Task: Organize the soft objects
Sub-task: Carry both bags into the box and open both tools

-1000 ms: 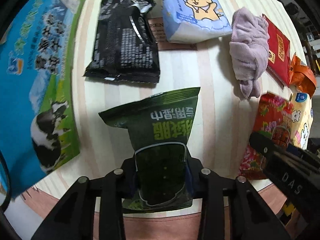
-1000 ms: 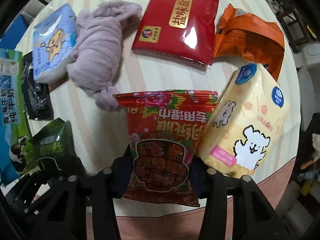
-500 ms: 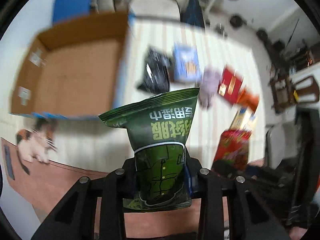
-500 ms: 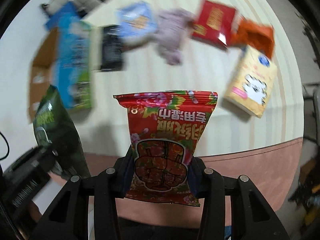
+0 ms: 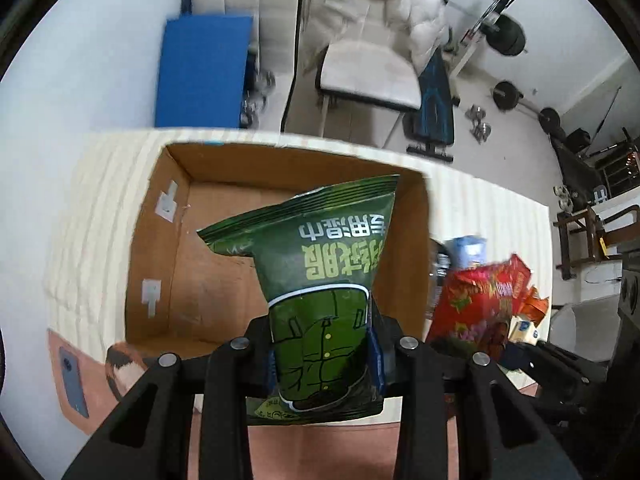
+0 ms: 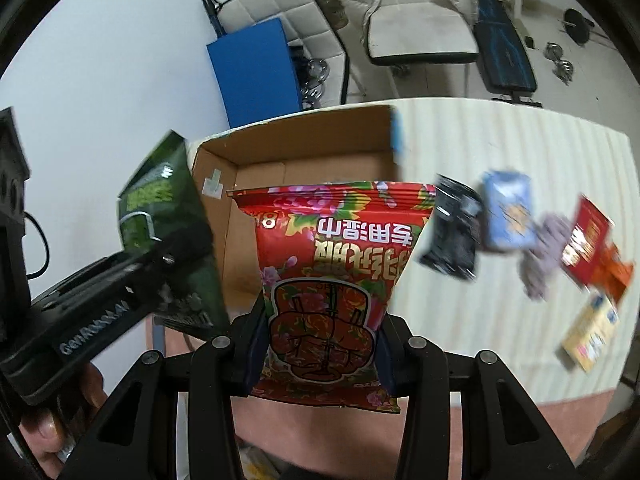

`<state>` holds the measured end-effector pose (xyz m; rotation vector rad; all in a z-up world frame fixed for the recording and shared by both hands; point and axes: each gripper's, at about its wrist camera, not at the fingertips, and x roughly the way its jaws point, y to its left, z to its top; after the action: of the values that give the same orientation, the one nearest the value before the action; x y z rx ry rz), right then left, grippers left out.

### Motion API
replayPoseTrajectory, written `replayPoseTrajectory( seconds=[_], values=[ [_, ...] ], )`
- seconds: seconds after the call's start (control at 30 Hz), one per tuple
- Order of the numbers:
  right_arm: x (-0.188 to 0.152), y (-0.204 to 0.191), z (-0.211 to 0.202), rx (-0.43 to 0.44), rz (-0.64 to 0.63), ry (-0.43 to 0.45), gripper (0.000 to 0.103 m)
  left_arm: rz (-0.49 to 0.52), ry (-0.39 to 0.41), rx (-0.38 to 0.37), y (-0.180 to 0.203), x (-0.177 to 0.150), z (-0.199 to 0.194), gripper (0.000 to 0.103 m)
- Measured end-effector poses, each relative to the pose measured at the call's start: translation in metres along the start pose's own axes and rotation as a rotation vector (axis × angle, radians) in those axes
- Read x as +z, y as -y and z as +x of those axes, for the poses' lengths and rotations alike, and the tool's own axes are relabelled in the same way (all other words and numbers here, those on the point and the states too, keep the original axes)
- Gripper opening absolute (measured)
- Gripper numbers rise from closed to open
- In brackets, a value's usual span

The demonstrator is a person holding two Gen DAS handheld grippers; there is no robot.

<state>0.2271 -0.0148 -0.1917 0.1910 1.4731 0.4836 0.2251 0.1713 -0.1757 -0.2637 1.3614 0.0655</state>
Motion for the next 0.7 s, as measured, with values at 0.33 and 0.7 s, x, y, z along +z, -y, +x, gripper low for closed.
replayPoseTrajectory(
  seconds=[0.33,0.7],
  values=[
    [0.086,-0.032,0.151,-0.126,0.012,-0.116,0.047,-0.002,-0.213,-0.076,-0.058,0.063,0.117,0.031],
    [0.114,-0.031,0.201,-0.226,-0.011,-0.119,0.048,0.067,-0.268,-0.065,-0.064,0.081,0.154,0.033]
  ],
)
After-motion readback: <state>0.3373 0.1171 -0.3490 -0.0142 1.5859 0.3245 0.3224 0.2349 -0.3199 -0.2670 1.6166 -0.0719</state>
